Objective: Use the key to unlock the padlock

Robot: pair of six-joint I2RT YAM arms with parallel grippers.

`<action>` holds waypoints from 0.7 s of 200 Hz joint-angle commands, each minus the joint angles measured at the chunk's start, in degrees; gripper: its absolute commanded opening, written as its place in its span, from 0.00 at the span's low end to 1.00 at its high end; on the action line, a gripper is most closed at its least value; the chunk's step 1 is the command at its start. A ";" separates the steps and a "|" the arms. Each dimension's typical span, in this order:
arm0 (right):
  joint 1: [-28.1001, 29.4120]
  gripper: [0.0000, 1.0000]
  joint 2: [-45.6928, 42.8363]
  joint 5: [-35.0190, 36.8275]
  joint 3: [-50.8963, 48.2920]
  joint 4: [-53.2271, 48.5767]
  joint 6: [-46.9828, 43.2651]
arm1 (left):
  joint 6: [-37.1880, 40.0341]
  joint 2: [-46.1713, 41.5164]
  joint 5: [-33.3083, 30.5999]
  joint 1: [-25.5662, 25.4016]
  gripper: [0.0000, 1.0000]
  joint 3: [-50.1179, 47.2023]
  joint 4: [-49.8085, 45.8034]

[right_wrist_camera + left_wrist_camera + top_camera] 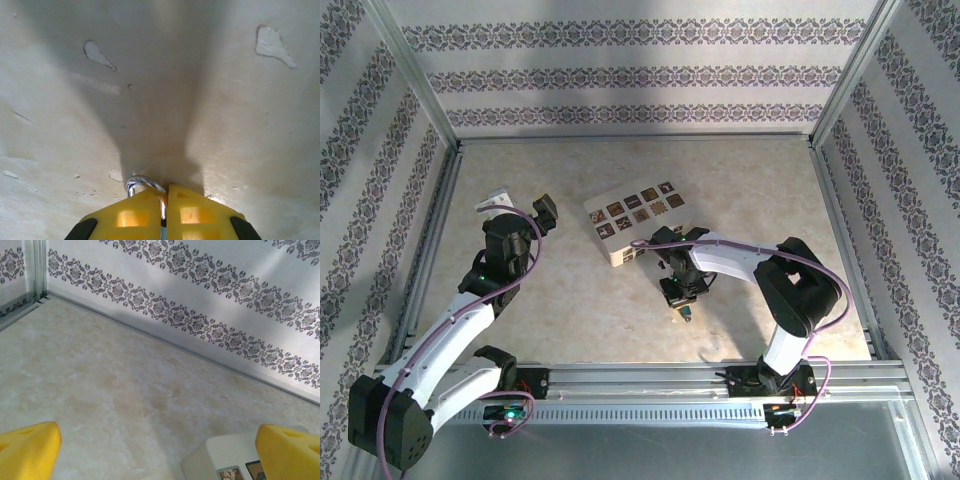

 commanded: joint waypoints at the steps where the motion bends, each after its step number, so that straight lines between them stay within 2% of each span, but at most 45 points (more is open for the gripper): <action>1: 0.75 0.07 1.99 -0.32 -0.80 1.43 -0.98 | -0.47 -0.21 -0.37 1.18 0.99 0.76 -1.03; 51: 0.71 0.09 0.37 0.35 -1.24 1.92 -0.76 | -0.46 -0.17 -0.40 1.23 0.99 0.77 -1.25; 140: 0.47 0.42 -5.79 1.30 -1.86 3.37 -0.15 | -1.13 0.20 0.16 1.27 0.99 0.77 -1.20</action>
